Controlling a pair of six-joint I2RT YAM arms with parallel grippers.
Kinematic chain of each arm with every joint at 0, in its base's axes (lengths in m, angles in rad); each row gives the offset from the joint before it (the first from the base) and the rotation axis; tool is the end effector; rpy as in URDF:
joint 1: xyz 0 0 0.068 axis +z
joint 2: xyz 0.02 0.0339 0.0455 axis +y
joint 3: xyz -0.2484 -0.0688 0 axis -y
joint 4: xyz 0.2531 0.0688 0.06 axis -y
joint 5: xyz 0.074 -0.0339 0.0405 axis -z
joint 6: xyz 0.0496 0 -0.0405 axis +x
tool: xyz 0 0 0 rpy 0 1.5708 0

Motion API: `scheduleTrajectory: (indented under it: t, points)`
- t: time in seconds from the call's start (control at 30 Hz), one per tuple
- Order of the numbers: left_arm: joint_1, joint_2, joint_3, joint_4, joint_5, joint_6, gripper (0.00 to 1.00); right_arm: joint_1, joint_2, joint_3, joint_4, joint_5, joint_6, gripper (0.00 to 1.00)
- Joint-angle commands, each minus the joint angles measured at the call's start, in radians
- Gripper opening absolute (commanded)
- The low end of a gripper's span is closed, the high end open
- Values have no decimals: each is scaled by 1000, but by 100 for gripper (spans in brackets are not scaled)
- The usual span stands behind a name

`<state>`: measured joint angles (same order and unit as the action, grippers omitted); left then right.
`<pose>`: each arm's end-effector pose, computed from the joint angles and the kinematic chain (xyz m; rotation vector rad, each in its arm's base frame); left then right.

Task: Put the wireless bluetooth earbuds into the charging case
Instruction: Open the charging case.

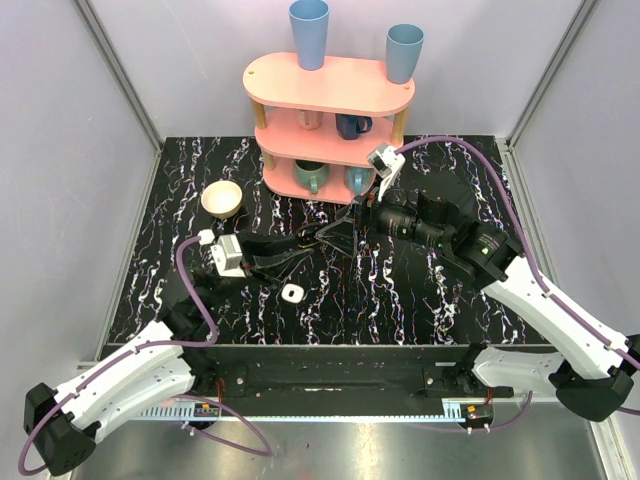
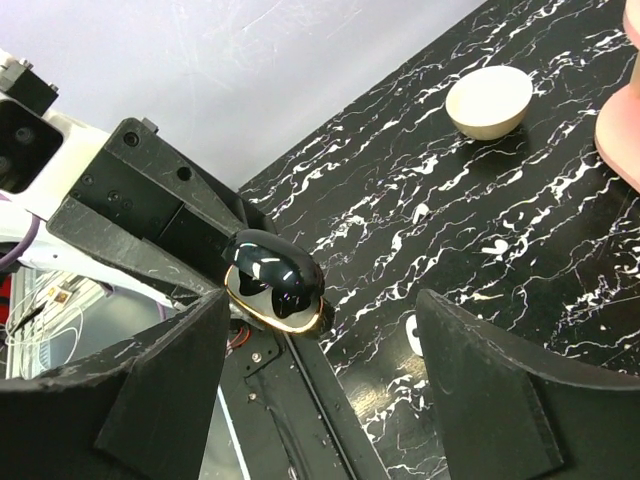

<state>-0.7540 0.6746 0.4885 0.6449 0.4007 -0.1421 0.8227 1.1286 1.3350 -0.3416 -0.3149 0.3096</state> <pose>0.1275 -0.1463 0.3338 0.7048 0.9835 -1.0123 0.1719 0.2078 0.4323 -0.7024 1.6881 1.0909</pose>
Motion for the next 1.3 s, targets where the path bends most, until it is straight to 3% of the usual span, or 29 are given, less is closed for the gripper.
scheduleTrajectory:
  t: [0.0, 0.2, 0.57, 0.9, 1.0, 1.27]
  points:
    - [-4, -14, 16, 39, -36, 26, 0, 4, -4, 20, -4, -55, -10, 81]
    - [-4, -3, 24, 44, -2, 22, 0, 4, 10, 9, 9, -73, 3, 76]
    - [-4, 17, 56, 27, 79, 4, 0, 4, 34, 6, 33, -81, -24, 76]
    - [-4, 36, 71, 56, 109, -21, 0, 6, 48, 1, 35, -147, -37, 60]
    - [-4, 34, 70, 65, 112, -27, 0, 4, 42, 0, 33, -154, -47, 50]
    - [-4, 45, 81, 73, 128, -39, 0, 4, 45, -7, 30, -173, -59, 48]
